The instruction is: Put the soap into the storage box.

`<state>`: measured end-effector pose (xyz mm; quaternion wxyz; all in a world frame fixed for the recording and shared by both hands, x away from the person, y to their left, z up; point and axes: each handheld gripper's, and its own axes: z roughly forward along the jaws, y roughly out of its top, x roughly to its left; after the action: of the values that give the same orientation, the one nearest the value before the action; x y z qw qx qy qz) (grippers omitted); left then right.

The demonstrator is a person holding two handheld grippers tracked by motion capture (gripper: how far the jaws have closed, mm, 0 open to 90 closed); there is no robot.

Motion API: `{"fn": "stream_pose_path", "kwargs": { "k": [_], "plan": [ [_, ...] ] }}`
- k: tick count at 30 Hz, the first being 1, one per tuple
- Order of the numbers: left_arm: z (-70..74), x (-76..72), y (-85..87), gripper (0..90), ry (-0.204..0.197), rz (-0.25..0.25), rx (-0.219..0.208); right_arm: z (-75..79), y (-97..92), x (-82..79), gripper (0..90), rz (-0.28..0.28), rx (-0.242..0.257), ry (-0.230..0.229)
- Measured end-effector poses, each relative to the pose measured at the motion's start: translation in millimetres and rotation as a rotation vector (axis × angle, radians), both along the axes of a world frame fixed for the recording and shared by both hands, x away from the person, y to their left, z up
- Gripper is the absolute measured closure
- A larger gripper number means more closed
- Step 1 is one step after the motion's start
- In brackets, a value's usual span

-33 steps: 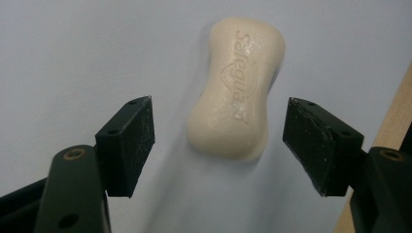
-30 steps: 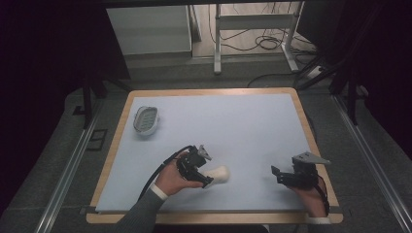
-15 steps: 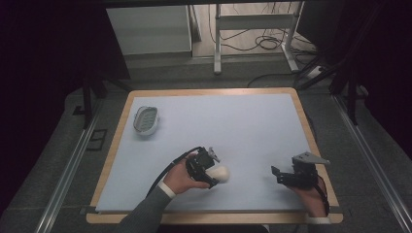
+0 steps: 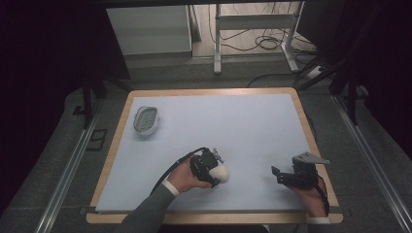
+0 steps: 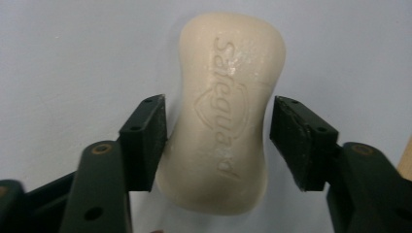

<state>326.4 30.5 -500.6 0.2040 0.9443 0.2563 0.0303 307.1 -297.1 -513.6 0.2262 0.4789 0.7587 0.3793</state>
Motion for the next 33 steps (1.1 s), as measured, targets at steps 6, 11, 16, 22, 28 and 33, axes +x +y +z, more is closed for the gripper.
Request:
{"fn": "stream_pose_path", "kwargs": {
  "k": [6,11,16,22,28,33],
  "plan": [
    [-2.9,-0.2,-2.9,41.1,-0.004,-0.007,0.023,0.0,-0.2,0.1,10.6,0.000,-0.003,0.002],
    [-6.1,0.2,-6.8,40.9,-0.004,-0.012,0.037,0.0,-0.6,0.1,10.6,-0.004,-0.001,0.000],
    [-5.3,-0.8,-7.9,46.8,-0.020,-0.030,0.036,-0.2,-1.5,0.3,10.6,-0.004,-0.003,0.000],
    [-4.3,0.0,-6.0,48.4,-0.029,-0.031,0.024,0.0,-2.7,0.4,10.6,-0.007,-0.002,0.000],
    [4.8,2.2,2.8,49.4,-0.034,-0.015,0.005,-0.1,-3.4,0.6,10.6,-0.010,-0.003,-0.003],
    [11.7,3.8,10.4,49.4,-0.038,-0.002,-0.010,0.2,-3.2,0.4,10.6,-0.010,-0.003,-0.004]
  ]
}}
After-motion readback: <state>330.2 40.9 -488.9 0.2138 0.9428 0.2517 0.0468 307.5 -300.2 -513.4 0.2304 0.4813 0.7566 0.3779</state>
